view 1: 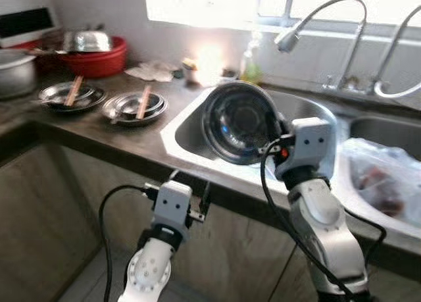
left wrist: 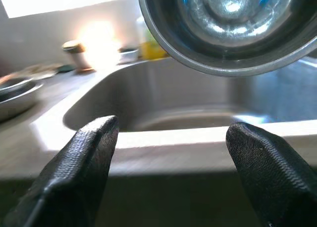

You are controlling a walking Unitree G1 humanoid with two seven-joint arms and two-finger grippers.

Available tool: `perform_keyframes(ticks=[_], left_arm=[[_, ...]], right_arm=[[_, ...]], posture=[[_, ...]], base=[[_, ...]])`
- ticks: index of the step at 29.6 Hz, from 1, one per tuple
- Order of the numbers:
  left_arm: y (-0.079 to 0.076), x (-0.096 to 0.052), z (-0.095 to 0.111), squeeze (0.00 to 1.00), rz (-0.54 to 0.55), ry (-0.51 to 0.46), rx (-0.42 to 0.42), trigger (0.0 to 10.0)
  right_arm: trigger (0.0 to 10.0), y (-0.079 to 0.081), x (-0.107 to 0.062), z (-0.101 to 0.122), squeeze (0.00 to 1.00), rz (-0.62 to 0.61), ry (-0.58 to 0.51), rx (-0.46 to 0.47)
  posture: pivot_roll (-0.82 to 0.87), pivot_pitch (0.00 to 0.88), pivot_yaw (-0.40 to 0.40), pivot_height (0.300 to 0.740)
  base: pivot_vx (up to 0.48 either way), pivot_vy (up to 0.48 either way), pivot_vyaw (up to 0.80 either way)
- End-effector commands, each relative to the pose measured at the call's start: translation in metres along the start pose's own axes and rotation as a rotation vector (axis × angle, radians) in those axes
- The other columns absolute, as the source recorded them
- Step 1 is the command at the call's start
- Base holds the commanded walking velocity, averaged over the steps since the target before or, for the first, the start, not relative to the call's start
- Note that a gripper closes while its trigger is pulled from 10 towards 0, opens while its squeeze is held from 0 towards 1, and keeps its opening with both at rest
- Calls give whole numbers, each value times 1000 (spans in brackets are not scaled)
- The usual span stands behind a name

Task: Kitchen organization

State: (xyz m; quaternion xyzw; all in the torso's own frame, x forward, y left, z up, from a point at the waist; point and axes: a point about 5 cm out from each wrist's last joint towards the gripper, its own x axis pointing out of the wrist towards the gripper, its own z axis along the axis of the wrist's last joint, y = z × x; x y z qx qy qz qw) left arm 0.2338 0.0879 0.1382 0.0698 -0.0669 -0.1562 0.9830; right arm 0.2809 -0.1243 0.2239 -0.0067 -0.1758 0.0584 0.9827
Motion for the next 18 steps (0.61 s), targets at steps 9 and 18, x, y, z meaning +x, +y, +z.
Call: perform_keyframes(ticks=[9,18], left_arm=[[-2,0,1,0,-4,-1,-8,10000],[-4,-3,0,0,2,18,-26,10000]], right_arm=[[0,-4,6,-8,0,-10,49,-26],[10000,-23,21,-43,0,-49,317,-78]], posture=[[37,16,-21,740],[36,34,-31,740]], base=[[311,0,0],[0,0,0]])
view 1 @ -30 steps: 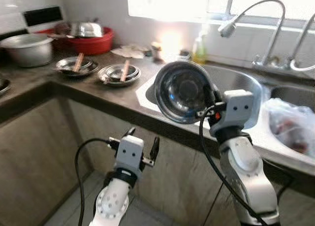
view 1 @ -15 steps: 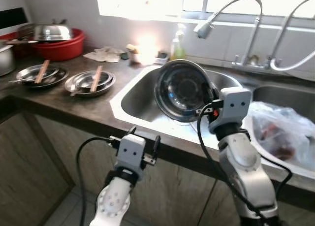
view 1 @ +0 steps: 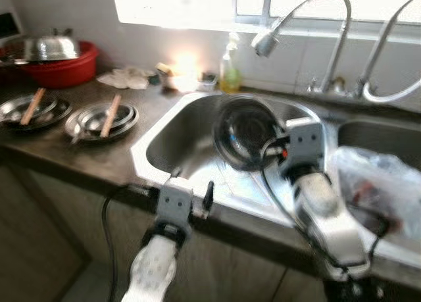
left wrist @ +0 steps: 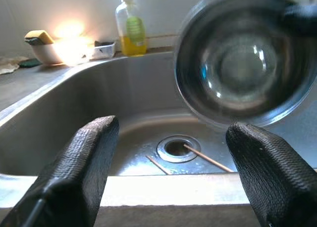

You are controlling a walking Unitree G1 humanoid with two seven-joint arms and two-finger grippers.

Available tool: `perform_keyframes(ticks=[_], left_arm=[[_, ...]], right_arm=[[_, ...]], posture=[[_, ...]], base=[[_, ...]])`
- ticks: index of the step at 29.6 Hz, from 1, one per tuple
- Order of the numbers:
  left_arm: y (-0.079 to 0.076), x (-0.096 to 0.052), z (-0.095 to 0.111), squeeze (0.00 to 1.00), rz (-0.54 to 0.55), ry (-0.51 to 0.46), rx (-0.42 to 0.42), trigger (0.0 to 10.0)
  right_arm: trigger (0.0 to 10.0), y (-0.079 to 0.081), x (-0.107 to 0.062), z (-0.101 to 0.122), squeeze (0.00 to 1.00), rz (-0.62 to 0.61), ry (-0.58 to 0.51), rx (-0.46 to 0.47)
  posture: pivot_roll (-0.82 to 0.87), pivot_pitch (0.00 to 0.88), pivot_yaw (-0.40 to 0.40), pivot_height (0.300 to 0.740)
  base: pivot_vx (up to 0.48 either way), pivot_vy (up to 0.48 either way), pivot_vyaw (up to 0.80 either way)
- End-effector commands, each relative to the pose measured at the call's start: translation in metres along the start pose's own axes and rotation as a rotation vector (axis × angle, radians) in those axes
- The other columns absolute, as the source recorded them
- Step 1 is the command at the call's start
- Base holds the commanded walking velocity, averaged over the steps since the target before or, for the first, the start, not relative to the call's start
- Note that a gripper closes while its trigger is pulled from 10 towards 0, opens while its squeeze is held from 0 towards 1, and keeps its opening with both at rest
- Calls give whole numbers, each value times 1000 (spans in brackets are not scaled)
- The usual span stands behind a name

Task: Kitchen organization

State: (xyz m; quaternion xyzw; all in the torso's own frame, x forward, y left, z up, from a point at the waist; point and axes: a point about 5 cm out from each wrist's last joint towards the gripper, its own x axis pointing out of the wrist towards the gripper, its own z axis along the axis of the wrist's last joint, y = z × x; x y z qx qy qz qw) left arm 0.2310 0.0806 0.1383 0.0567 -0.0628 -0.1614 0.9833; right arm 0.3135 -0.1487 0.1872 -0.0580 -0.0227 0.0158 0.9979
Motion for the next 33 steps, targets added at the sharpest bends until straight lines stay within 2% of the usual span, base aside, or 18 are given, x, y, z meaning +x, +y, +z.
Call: perform_keyframes(ticks=[1,9,10,13,15,17,22,31,32,33], left_arm=[[4,-3,-2,0,12,14,2,10000],[0,-7,1,0,3,17,-7,10000],[-2,-10,2,0,1,21,-12,10000],[-3,-13,3,0,-1,22,-15,10000],[-3,-13,3,0,-1,22,-15,10000],[-5,-17,4,0,-9,30,-21,10000],[-8,-27,5,0,-18,56,-37,10000],[-10,-32,7,0,-33,75,-43,10000],[-10,-32,7,0,-34,76,-43,10000],[-10,-32,7,0,-34,79,-43,10000]], right_arm=[[10000,4,5,5,0,20,3,17],[10000,-15,31,3,0,-49,114,79],[10000,-21,44,-6,0,-53,231,87],[10000,-25,50,-12,0,-56,289,65],[10000,-25,50,-12,0,-56,289,65],[10000,-30,54,-25,0,-57,374,20],[10000,-29,54,-50,0,-3,542,17],[10000,-29,53,-56,0,30,581,52],[10000,-29,53,-57,94,34,586,49],[10000,-29,53,-58,349,37,588,57]], posture=[[36,34,-31,740],[42,59,-44,740],[48,83,-53,740],[52,90,-58,740],[52,90,-58,740],[69,109,-61,740],[78,131,-66,740],[76,158,-62,740],[76,158,-63,740],[74,161,-58,740]], base=[[0,0,0],[0,0,0],[0,0,0],[0,0,0],[0,0,0],[0,0,0],[0,0,0],[0,0,0],[0,0,0],[0,0,0]])
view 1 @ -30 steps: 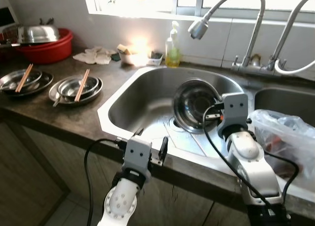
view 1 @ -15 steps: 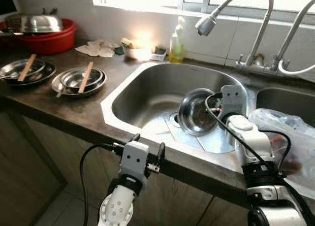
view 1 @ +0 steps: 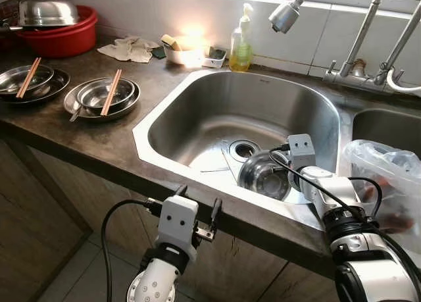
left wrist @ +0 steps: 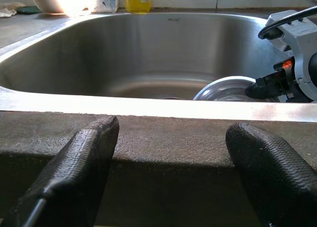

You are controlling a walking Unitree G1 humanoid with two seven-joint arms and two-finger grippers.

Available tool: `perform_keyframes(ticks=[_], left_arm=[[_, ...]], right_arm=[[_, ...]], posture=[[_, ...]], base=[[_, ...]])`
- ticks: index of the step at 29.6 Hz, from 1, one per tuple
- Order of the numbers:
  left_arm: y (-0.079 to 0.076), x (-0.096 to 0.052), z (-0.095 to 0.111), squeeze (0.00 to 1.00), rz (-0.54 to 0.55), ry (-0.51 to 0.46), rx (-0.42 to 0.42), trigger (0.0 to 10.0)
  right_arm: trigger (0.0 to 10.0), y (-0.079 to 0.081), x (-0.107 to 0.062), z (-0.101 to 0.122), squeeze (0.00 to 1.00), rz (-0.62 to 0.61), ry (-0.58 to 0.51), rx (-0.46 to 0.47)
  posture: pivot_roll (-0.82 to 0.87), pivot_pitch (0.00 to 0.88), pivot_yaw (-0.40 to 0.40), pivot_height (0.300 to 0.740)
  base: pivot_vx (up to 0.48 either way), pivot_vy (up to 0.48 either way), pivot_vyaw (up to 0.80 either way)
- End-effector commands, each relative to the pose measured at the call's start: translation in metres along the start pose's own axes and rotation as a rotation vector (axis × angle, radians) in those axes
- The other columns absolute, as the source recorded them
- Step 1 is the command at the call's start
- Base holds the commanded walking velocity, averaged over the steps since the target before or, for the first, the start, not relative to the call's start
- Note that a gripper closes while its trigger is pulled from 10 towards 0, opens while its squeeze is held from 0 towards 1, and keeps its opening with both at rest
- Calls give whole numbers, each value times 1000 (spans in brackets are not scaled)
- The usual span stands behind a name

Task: Kitchen organization

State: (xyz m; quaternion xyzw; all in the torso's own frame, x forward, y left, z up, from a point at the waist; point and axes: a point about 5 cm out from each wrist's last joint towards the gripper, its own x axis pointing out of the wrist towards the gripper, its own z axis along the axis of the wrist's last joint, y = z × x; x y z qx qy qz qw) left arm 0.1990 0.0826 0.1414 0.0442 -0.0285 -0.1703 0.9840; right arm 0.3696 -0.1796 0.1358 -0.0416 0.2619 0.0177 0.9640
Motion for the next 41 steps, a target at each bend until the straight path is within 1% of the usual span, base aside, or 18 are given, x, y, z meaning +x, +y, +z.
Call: perform_keyframes(ticks=[1,9,10,12,13,15,18,19,20,22,25,27,28,32,33,35,37,41], left_arm=[[-2,-2,0,0,-14,18,-6,10000],[-1,2,0,0,-10,20,-1,10000],[0,3,0,0,-6,20,2,10000],[0,4,-1,0,-4,19,3,10000],[1,5,0,0,-2,15,6,10000],[2,8,0,0,2,11,10,10000],[2,10,0,0,5,7,14,10000],[4,11,0,0,11,2,16,10000],[5,12,0,0,18,-1,15,10000],[5,13,0,0,19,-1,14,10000],[7,14,-1,0,32,2,14,10000],[8,15,-2,0,35,2,14,10000],[9,15,-2,0,35,1,15,10000],[11,16,-3,0,39,0,23,10000],[11,16,-3,0,39,0,23,10000],[11,16,-4,0,40,1,23,10000],[11,16,-6,0,40,1,22,10000],[10,13,-6,0,33,-1,19,10000]], right_arm=[[10000,-3,0,-1,1000,7,16,17],[10000,-1,0,3,1000,17,-3,24],[10000,1,-2,11,1000,16,-63,23],[10000,1,-2,15,1000,17,-89,14],[10000,2,-6,26,0,10,-171,-3],[10000,4,-16,46,0,-11,-313,-33],[10000,6,-26,58,0,-1,-401,-39],[10000,7,-34,66,0,-13,-466,-36],[10000,13,-44,71,0,-9,-519,-70],[10000,14,-46,72,0,-5,-529,-80],[10000,18,-65,72,0,-20,-651,-25],[10000,22,-78,69,0,-8,-726,-23],[10000,26,-89,60,0,14,-754,-46],[10000,31,-109,40,0,-25,-807,-161],[10000,31,-109,40,0,-25,-807,-161],[10000,36,-118,29,0,65,-833,-101],[10000,38,-126,13,0,102,-813,-34],[10000,40,-132,-8,0,94,-774,-21]], posture=[[74,161,-59,740],[74,157,-58,740],[74,154,-58,740],[73,150,-58,740],[71,144,-55,740],[66,135,-56,740],[67,129,-57,740],[65,123,-55,740],[63,117,-55,740],[63,117,-55,740],[56,105,-52,740],[53,97,-49,740],[48,90,-48,740],[44,81,-43,740],[44,81,-43,740],[36,69,-35,740],[34,63,-30,740],[32,53,-26,740]], base=[[0,0,0],[0,0,0],[0,0,0],[0,0,0],[0,0,0],[0,0,0],[0,0,0],[0,0,0],[0,0,0],[0,0,0],[0,0,0],[0,0,0],[0,0,0],[0,0,0],[0,0,0],[0,0,0],[0,0,0],[0,0,0]])
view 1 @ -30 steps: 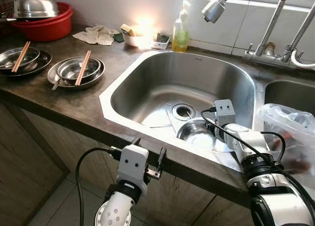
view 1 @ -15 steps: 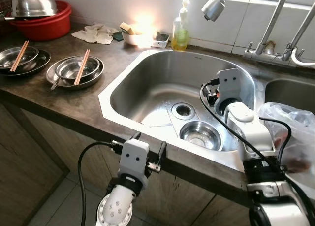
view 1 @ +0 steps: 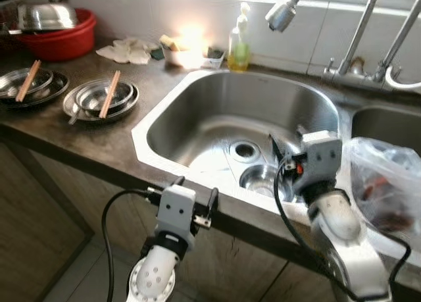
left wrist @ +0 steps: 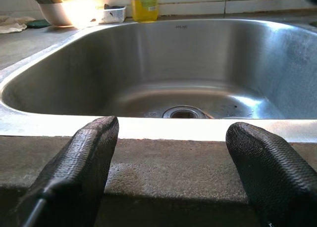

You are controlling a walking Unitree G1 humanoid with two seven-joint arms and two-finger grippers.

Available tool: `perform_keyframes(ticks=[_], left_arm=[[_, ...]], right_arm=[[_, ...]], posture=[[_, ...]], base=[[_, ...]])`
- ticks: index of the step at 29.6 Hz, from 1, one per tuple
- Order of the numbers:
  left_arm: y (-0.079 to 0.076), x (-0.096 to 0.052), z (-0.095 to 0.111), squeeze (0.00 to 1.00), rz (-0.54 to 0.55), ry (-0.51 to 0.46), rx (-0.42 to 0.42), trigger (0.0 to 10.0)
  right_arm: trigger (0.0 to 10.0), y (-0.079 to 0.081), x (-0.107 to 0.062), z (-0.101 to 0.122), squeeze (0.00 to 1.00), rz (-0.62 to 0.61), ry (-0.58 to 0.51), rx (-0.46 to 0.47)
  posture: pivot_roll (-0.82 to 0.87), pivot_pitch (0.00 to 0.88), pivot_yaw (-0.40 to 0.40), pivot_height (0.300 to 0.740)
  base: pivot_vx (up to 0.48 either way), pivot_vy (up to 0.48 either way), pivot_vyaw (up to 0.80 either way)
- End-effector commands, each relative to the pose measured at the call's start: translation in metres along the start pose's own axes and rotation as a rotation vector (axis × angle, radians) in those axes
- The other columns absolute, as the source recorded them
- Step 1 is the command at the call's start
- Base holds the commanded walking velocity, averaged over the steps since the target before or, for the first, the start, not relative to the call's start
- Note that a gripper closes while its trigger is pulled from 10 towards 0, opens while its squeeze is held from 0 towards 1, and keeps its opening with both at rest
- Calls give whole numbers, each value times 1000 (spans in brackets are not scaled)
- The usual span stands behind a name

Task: Kitchen organization

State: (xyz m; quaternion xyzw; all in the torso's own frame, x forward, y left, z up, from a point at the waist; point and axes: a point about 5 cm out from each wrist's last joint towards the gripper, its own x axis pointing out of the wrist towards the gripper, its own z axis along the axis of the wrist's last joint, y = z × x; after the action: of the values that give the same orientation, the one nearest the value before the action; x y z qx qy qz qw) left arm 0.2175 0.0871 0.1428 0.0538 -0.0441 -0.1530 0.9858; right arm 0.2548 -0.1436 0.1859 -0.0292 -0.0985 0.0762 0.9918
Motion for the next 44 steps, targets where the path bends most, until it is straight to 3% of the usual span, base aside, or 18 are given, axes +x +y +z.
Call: perform_keyframes(ticks=[1,3,9,18,44], left_arm=[[-1,-3,-6,0,-4,24,-8,10000],[-4,-6,-4,0,-14,12,-5,10000],[-4,-7,-7,0,-12,12,-4,10000],[-7,-6,-10,0,-30,15,3,10000],[-7,-5,-10,0,-31,13,7,10000]], right_arm=[[10000,4,-8,6,0,4,-37,-11],[10000,10,-25,-4,0,22,-1,-9],[10000,16,-33,-10,0,32,30,14],[10000,19,-27,-12,0,36,24,14],[10000,20,-26,-20,0,32,51,13]], posture=[[32,53,-26,740],[37,47,-34,740],[36,33,-32,740],[35,12,-31,740],[38,28,-28,740]], base=[[0,0,0],[0,0,0],[0,0,0],[0,0,0],[-282,0,0]])
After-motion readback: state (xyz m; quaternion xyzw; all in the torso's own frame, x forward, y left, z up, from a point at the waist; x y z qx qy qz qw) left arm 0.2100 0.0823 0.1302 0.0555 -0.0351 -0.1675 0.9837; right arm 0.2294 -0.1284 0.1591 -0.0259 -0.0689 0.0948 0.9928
